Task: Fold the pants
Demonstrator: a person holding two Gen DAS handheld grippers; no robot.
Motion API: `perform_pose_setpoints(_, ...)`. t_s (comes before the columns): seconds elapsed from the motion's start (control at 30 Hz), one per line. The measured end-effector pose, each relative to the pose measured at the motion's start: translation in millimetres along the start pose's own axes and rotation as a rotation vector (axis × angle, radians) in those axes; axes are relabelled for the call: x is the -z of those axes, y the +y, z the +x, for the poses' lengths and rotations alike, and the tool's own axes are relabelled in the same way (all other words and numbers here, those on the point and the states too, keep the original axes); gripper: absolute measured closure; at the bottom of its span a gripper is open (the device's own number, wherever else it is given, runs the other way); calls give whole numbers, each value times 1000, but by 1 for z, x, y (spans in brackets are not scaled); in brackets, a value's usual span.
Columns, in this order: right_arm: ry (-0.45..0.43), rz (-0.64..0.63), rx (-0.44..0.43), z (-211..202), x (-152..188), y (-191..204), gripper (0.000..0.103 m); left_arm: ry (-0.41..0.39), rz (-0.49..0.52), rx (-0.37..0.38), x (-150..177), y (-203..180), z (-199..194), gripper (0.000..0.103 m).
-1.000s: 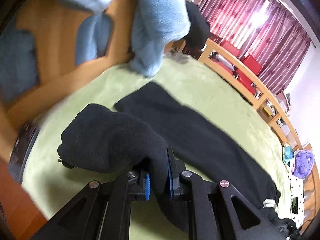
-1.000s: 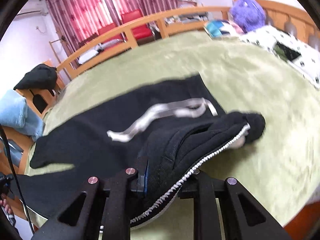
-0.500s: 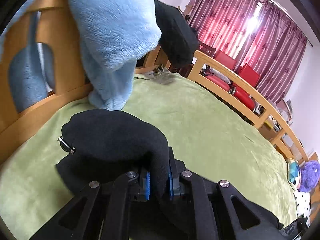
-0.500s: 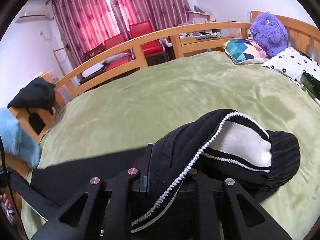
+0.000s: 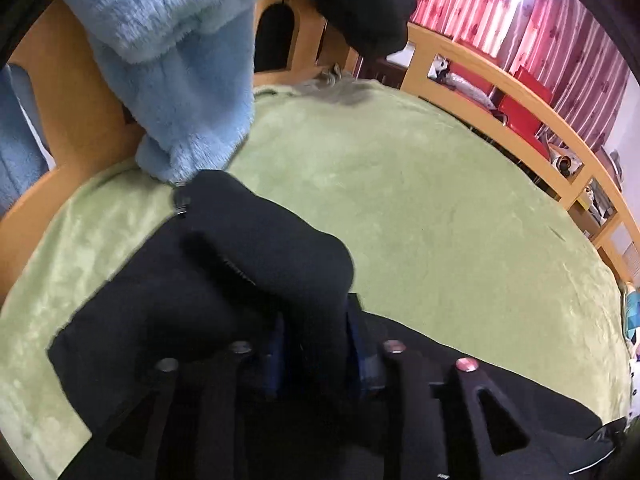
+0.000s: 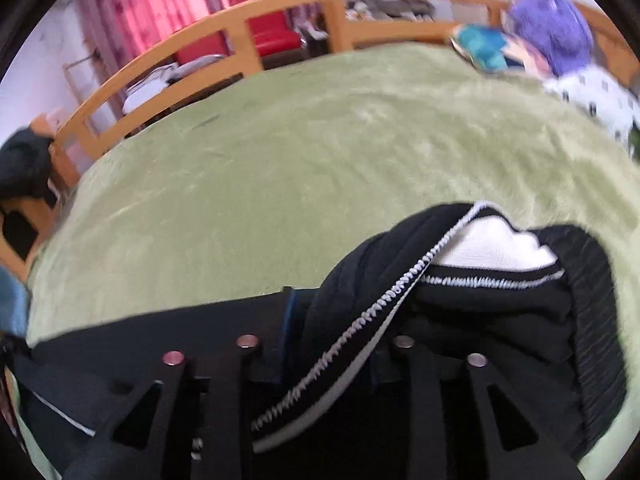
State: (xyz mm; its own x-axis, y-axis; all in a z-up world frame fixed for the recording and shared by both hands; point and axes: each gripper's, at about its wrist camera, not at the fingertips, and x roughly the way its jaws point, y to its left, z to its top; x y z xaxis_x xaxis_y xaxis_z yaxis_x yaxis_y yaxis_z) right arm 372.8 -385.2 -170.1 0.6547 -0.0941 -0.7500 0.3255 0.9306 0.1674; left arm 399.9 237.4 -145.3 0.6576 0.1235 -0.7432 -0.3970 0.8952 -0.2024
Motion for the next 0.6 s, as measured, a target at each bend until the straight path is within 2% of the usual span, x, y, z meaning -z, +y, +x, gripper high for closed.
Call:
perform_pose_setpoints(0.03,-13,-43,18,-11,0,4,51,-22,4,-3,-1,2,-9,43)
perform_pose_setpoints(0.07,-27,-70,33,-20,0,7,43,-55,7,-6,-1,6,-21,27)
perform_pose_setpoints(0.17,-98,-131,43,-59,1,18,41,-164,41,-42,-3,17,-60,26)
perform_pose_setpoints(0.23,-108,-172,21,-77,3,29,41,-176,62,-74,-1,25,-76,26)
perform_pose_setpoints(0.37,-117,-283,-35,-103,20,76,41,-123,67,-84,12,59,-90,26)
perform_pose_setpoints(0.47,-85,-348,-84,-105,43,111,41,-81,46,-116,28,88,-88,26)
perform_pose_setpoints(0.53,-63,-376,-105,-103,63,129,41,-49,5,-90,40,112,-82,27)
perform_pose_setpoints(0.6,-39,-402,-122,-101,87,147,41,-15,-25,-17,51,128,-72,27)
